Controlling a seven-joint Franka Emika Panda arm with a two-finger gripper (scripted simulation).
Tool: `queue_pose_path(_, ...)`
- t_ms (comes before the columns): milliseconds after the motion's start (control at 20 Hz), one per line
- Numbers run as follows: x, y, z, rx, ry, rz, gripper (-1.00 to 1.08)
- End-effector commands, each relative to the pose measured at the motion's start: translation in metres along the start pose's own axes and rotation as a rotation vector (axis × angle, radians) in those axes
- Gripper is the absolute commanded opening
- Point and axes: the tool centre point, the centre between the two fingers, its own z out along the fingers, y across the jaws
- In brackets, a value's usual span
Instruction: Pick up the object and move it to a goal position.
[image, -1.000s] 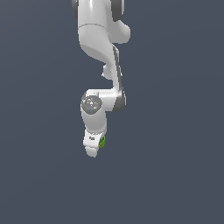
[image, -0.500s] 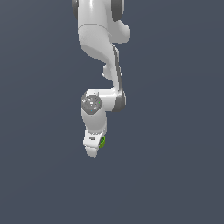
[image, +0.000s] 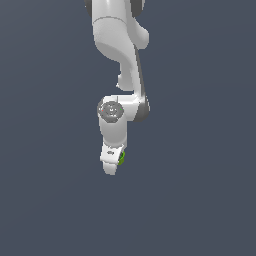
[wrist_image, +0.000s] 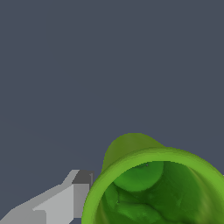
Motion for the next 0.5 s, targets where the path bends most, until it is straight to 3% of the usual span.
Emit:
queue_pose_path(0, 0.010, -0.007, -0.013, -0.002, 0.000, -0.001, -1.00)
queue_pose_path(450, 0.067, -0.049, -0.082, -0.003, -0.002, -0.002, -1.00)
